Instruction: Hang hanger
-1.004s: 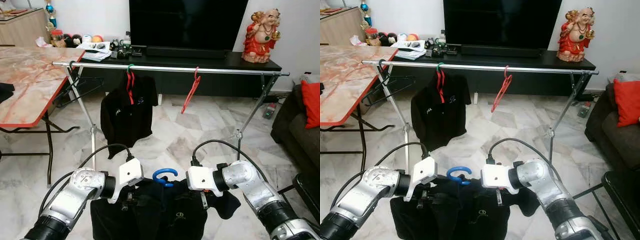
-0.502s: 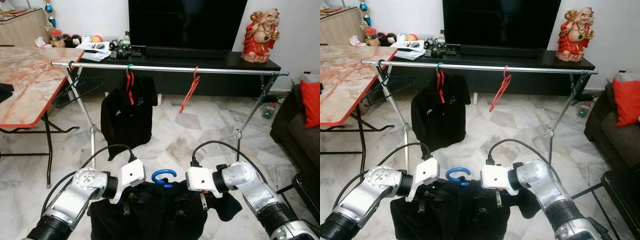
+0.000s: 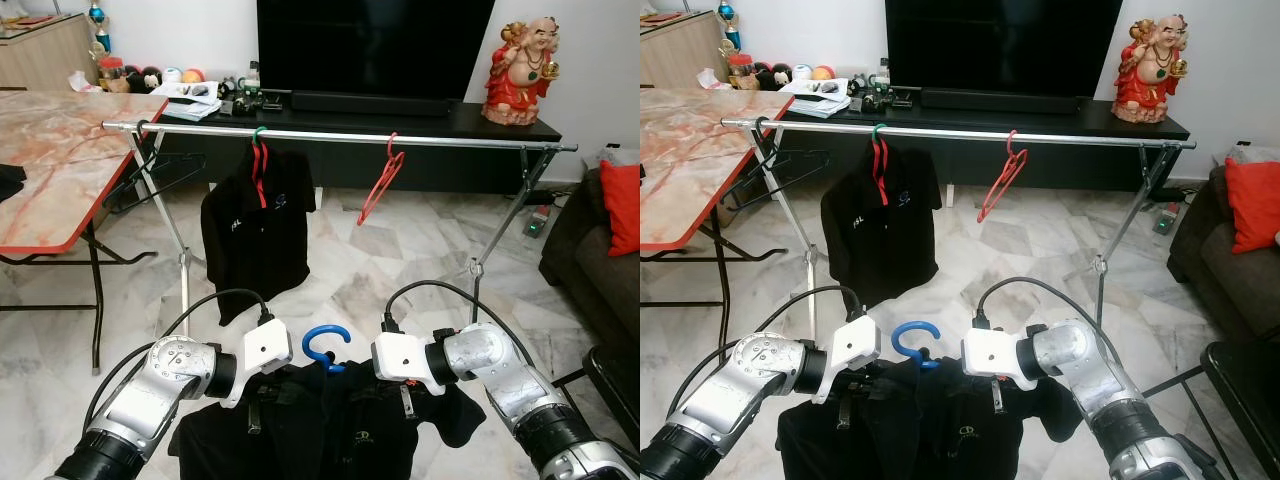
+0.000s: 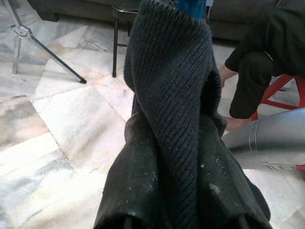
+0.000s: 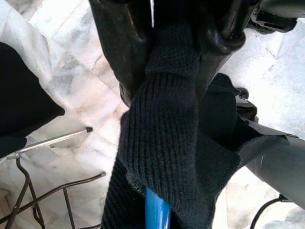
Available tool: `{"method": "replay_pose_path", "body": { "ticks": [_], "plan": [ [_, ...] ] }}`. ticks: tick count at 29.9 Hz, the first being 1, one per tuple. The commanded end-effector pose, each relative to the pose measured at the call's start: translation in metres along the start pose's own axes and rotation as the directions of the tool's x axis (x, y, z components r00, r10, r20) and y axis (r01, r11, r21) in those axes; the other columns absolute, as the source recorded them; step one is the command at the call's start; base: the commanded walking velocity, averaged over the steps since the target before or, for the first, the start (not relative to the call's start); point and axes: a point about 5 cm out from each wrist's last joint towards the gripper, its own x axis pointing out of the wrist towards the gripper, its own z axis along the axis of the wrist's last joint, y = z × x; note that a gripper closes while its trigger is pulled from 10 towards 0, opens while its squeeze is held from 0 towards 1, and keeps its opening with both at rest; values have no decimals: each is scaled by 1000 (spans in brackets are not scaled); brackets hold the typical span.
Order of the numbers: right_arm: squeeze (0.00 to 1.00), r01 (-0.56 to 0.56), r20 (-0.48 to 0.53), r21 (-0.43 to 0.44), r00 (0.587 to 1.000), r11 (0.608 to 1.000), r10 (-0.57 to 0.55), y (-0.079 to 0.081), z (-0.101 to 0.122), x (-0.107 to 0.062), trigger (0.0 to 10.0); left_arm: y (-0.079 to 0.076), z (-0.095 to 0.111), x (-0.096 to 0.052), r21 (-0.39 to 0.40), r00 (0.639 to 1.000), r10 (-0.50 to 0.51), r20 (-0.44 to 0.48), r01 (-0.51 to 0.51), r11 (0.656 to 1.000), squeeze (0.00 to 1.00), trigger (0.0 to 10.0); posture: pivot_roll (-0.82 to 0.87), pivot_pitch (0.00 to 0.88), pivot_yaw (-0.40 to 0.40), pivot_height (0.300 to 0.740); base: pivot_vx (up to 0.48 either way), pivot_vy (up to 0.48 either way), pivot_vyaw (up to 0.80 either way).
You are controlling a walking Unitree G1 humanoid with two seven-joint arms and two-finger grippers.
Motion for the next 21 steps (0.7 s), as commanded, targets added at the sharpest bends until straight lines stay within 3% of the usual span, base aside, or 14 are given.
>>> {"method": "replay_pose_path", "body": {
  "ticks": [1, 2, 3, 4, 6, 16, 21],
  "plan": [
    [0, 81, 55, -44, 995, 996, -78, -15, 16, -7, 0, -1, 4, 3, 1, 1000, -14, 11, 14, 1000, 0, 0, 33, 0, -62, 740, 0, 0, 0],
    [0, 83, 53, -44, 995, 996, -80, -16, 16, -7, 3647, 0, 4, 3, 2, 1000, -13, 10, 13, 1000, 0, 0, 33, 0, -62, 740, 0, 0, 0],
    [24, 95, 46, -41, 995, 995, -93, -17, 15, -8, 10000, 0, 4, 3, 3, 1000, -12, 10, 12, 1000, 0, 0, 33, 0, -63, 740, 0, 0, 0],
    [24, 103, 43, -39, 994, 994, -101, -17, 14, -8, 10000, 0, 4, 3, 2, 1000, -10, 10, 10, 1000, 0, 0, 33, 0, -63, 740, 0, 0, 0],
    [1000, 96, 42, -30, 995, 995, -95, -17, 13, -8, 10000, 1, 4, 3, 3, 1000, -8, 11, 8, 1000, 0, 0, 32, 0, -63, 740, 0, 0, 0],
    [1000, 108, 26, -32, 994, 994, -107, -19, 10, -17, 10000, 2, -1, 1, -16, 1000, 17, 2, -17, 1000, 0, 0, 21, 0, -60, 740, 0, 0, 0],
    [1000, 198, 9, -29, 980, 980, -198, -29, 9, -30, 10000, 7, -11, -3, -34, 996, 77, -35, -78, 996, 0, 0, 16, 0, -56, 740, 0, 0, 0]
  ]
}}
